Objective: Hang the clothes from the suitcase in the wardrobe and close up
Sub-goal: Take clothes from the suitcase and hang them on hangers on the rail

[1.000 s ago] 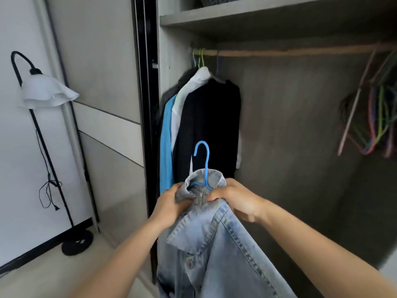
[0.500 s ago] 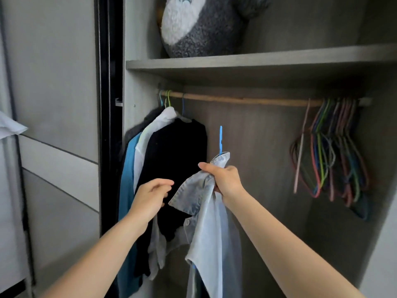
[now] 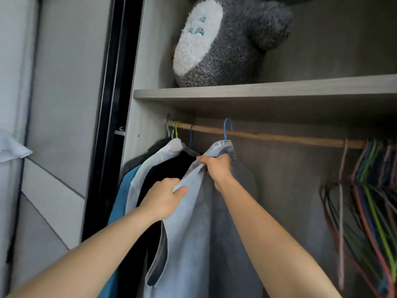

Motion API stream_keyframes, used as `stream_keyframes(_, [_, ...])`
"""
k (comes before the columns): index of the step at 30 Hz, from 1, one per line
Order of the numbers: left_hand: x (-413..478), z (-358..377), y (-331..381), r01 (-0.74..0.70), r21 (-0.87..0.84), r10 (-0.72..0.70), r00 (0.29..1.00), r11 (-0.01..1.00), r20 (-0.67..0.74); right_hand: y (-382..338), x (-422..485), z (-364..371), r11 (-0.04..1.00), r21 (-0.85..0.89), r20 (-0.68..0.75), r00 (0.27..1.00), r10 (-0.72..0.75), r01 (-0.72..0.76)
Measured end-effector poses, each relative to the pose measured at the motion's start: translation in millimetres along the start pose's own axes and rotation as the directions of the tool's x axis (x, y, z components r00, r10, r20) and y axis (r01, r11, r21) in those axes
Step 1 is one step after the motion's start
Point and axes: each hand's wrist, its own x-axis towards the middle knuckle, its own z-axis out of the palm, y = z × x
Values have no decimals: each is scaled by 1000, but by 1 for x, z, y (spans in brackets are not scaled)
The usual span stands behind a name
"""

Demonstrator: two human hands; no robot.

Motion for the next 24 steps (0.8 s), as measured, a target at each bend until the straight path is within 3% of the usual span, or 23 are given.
stream_keyframes(6, [41, 2, -34, -26, -2, 25, 989, 1000, -148, 4, 71, 23, 999, -5, 0, 999, 44, -44])
stream_keyframes(10, [53, 22, -68, 48, -55, -56, 985, 997, -165, 42, 100, 44, 994, -48, 72, 992, 105, -101])
stream_keyframes(17, [61, 26, -103, 184, -159, -215, 953, 970, -213, 53, 116, 70, 993, -116, 149, 989, 5, 12])
stream_keyframes(24, [58, 18, -153, 278, -288, -335, 926, 916, -173, 86, 104, 90, 977, -142, 208, 969, -131, 162])
